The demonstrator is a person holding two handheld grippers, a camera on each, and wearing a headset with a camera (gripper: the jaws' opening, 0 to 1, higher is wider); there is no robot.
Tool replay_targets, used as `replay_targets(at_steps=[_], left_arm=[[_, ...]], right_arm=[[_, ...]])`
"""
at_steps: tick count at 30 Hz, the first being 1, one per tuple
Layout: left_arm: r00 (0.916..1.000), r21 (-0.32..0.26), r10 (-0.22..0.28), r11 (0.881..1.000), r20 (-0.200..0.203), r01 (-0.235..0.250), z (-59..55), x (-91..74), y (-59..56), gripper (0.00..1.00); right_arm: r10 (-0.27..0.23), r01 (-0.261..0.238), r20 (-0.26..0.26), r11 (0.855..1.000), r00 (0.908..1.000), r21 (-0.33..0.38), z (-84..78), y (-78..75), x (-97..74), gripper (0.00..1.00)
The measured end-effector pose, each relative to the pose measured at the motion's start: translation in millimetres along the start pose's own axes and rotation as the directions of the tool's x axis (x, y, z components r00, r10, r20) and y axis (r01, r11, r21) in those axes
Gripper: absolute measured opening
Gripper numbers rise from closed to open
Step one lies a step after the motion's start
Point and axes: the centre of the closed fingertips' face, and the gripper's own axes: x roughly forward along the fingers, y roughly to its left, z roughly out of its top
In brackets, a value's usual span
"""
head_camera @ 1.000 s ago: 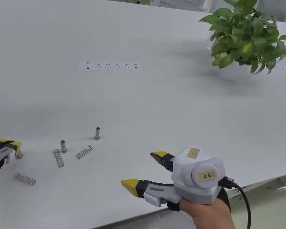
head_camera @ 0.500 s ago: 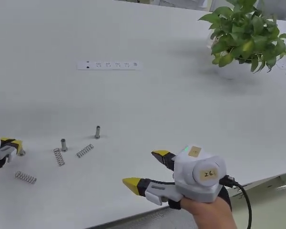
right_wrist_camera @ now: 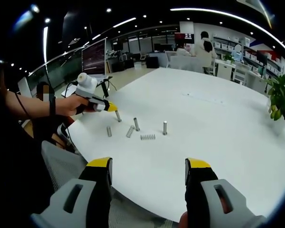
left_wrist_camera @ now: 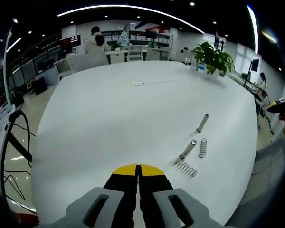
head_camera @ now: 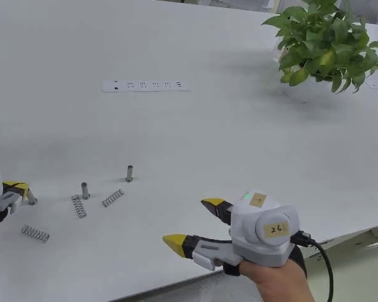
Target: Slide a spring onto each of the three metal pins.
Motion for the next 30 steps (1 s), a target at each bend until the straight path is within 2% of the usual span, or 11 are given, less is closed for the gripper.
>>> replay_targets(at_steps=[3, 8, 16, 30], left_arm=[[1.0000, -0.002, -0.001, 1.000, -0.010, 0.001, -2.4, 0.6, 1.3, 0.00], [1.0000, -0.006, 0.002, 1.000, -0.003, -0.002, 0.0, 0.3, 4.2, 0.00], [0.9999, 0.012, 0.004, 1.000, -0.012, -0.004, -1.1, 0.6, 5.0, 0.00], [1.0000, -0.005, 0.003, 1.000, 0.005, -0.003, 0.7, -5.5, 5.9, 0.00]], right_arm=[[-0.002, 0.002, -0.003, 1.000, 1.0000, 0.001, -1.8, -1.2, -0.4, 0.60], [-0.004, 0.004, -0.002, 1.000, 1.0000, 0.004, -2.4, -2.0, -1.2, 0.61], [-0.003, 0.003, -0.001, 1.000, 1.0000, 0.005, -2.1, -1.8, 0.0, 0.61], [0.006, -0.006, -0.001, 1.000, 1.0000, 0.006, -2.2, -0.2, 1.3, 0.61]])
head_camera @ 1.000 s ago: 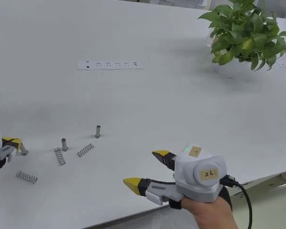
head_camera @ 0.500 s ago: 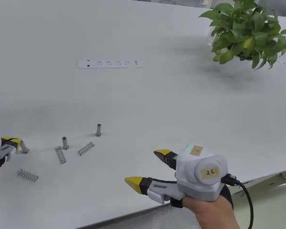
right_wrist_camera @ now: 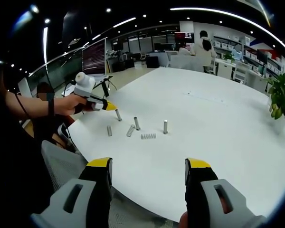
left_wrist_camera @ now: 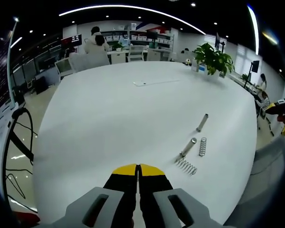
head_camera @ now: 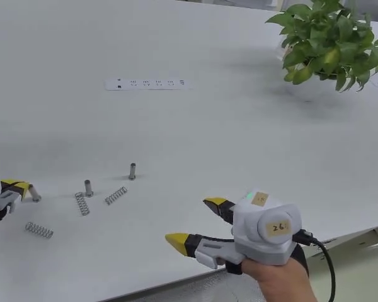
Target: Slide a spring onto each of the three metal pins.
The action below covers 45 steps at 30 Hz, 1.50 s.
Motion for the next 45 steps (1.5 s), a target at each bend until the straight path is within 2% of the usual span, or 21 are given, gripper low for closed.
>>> replay_targets(at_steps=[11, 13, 17, 23, 27, 31, 34, 40, 45], left_arm=[[0.9998, -0.030, 0.017, 0.999, -0.003, -0.017, -13.2, -17.8, -2.4, 0.00], [0.9998, -0.061, 0.020, 0.998, -0.007, -0.021, -17.5, -21.6, -1.5, 0.00], [0.9993, -0.073, 0.037, 0.997, -0.004, -0.038, -22.7, -28.0, 2.0, 0.00], [0.9982, -0.122, 0.060, 0.991, -0.008, -0.060, -33.5, -37.5, 5.1, 0.00], [0.9984, -0.171, 0.050, 0.984, -0.026, -0.054, -43.6, -41.5, -2.6, 0.01], [0.9985, -0.211, 0.015, 0.977, -0.053, -0.026, -56.2, -41.8, -16.4, 0.09], [0.9978, -0.200, 0.007, 0.980, -0.066, -0.020, -65.1, -41.7, -24.5, 0.11], [0.9967, -0.165, -0.008, 0.986, -0.081, -0.005, -70.2, -41.4, -28.0, 0.14], [0.9955, -0.049, -0.047, 0.998, -0.083, 0.043, -67.0, -39.8, -29.5, 0.16]], right_arm=[[0.016, -0.016, 0.000, 1.000, 0.9999, -0.007, 0.0, 0.8, 2.0, 0.61], [0.020, -0.020, -0.001, 1.000, 0.9998, -0.012, 0.3, 1.0, 2.4, 0.61], [0.030, -0.030, 0.001, 0.999, 0.9996, -0.018, 1.4, 0.9, 3.3, 0.60], [0.042, -0.042, 0.000, 0.999, 0.9991, -0.028, 2.4, 0.6, 4.3, 0.60], [0.051, -0.051, -0.001, 0.998, 0.9987, -0.033, 2.5, 1.0, 5.3, 0.60], [0.062, -0.062, -0.004, 0.997, 0.9981, -0.038, 2.8, 1.8, 6.3, 0.60], [0.067, -0.067, -0.005, 0.997, 0.9978, -0.045, 3.1, 2.0, 6.4, 0.60], [0.073, -0.073, -0.006, 0.996, 0.9973, -0.049, 3.0, 0.6, 5.3, 0.60], [0.074, -0.074, -0.007, 0.996, 0.9972, -0.050, 1.5, 0.1, 4.0, 0.60]])
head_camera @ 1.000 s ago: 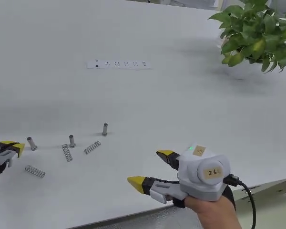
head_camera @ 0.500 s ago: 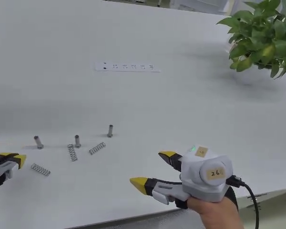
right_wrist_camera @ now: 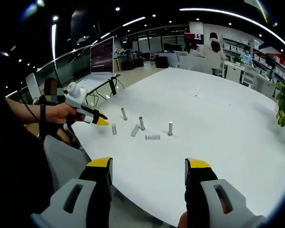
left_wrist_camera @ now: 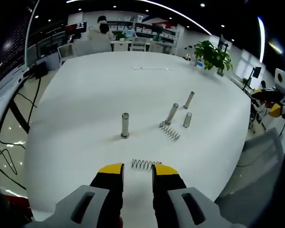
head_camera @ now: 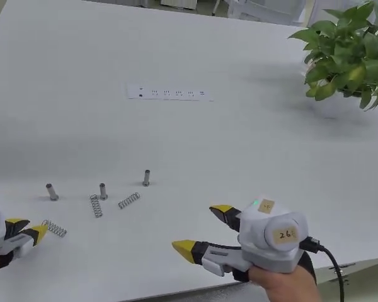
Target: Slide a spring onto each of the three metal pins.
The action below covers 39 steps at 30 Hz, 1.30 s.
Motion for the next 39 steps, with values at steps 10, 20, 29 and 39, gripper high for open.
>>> replay_targets(at_steps=[10, 20, 29, 39], left_arm=[[0.9912, 0.303, -0.102, 0.945, -0.084, 0.123, -2.1, 8.5, -9.5, 0.22], [0.9641, 0.499, -0.171, 0.829, -0.203, 0.252, -10.5, 25.2, -20.5, 0.24], [0.9374, 0.495, -0.230, 0.802, -0.261, 0.335, -16.1, 37.0, -24.1, 0.17], [0.9261, 0.470, -0.224, 0.811, -0.304, 0.350, -30.3, 30.5, -20.5, 0.11]], right_arm=[[-0.006, 0.006, -0.003, 1.000, 1.0000, 0.009, -3.8, 0.5, -1.2, 0.60], [-0.015, 0.015, -0.010, 1.000, 0.9998, 0.022, -10.6, 2.3, -2.9, 0.60], [-0.030, 0.030, -0.010, 0.999, 0.9995, 0.037, -13.3, -0.5, -7.5, 0.60], [-0.040, 0.040, -0.013, 0.998, 0.9991, 0.047, -15.1, -3.4, -9.1, 0.59]])
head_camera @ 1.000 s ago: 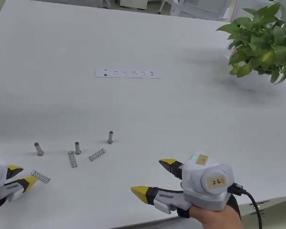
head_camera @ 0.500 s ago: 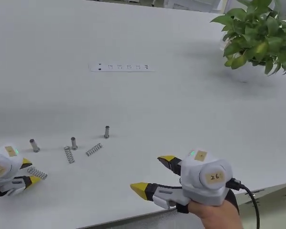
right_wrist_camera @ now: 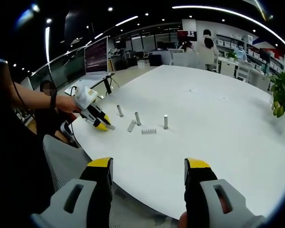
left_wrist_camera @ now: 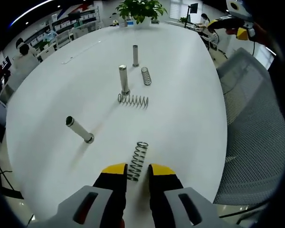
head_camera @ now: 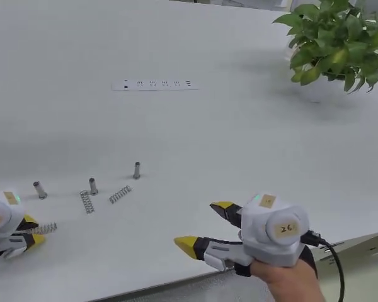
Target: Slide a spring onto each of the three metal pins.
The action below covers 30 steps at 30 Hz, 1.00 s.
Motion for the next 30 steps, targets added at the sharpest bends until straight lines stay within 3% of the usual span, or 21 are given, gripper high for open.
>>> replay_targets(at_steps=[7, 10, 14, 21, 30], left_arm=[[0.9997, -0.061, 0.025, 0.998, 0.007, -0.024, -3.2, -1.1, -0.7, 0.03], [0.9996, -0.120, 0.027, 0.992, -0.003, -0.027, -4.1, -1.2, -2.2, 0.03], [0.9990, -0.199, 0.023, 0.980, 0.038, -0.015, 1.1, -2.2, -10.2, 0.03], [0.9968, -0.212, 0.031, 0.977, 0.073, -0.015, 12.5, -10.8, -27.6, 0.03], [0.9859, -0.269, 0.050, 0.963, 0.160, -0.006, 29.6, -24.2, -41.9, 0.03]], right_arm=[[0.014, -0.014, -0.001, 1.000, 0.9999, -0.008, 1.1, 4.1, 3.8, 0.59], [0.022, -0.022, -0.001, 1.000, 0.9998, -0.012, 2.0, 6.1, 5.4, 0.59], [0.031, -0.031, 0.003, 0.999, 0.9995, -0.014, 2.8, 8.7, 6.8, 0.59], [0.051, -0.051, 0.004, 0.999, 0.9987, -0.003, -1.9, 12.0, 9.5, 0.58], [0.088, -0.088, 0.000, 0.996, 0.9961, -0.013, 1.4, 16.2, 15.7, 0.57]])
